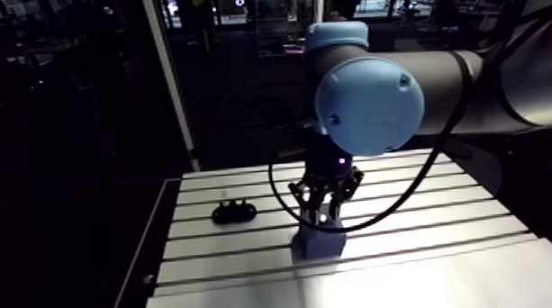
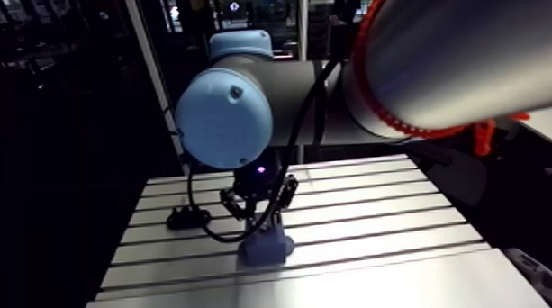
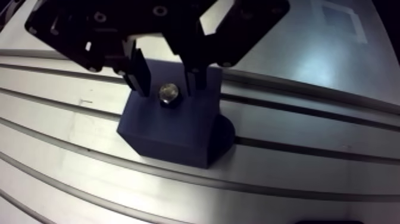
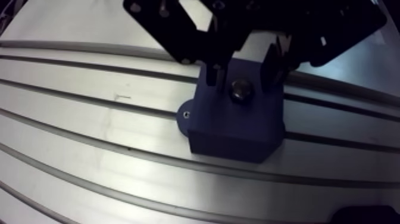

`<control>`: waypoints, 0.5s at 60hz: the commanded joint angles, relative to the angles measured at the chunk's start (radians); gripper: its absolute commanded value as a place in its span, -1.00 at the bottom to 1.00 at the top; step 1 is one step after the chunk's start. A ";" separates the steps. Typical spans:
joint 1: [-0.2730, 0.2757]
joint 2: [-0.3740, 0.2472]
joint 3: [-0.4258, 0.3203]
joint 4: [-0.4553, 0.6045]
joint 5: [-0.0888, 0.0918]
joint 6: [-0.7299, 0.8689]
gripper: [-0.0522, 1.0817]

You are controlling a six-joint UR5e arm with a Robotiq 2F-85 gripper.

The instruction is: Pick up the M10 bolt and insert it into the hex recess until seated.

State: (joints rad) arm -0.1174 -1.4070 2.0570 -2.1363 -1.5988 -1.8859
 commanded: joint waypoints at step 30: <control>-0.004 0.003 0.001 -0.020 0.012 -0.002 0.09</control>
State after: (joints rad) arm -0.1211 -1.4047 2.0581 -2.1552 -1.5887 -1.8862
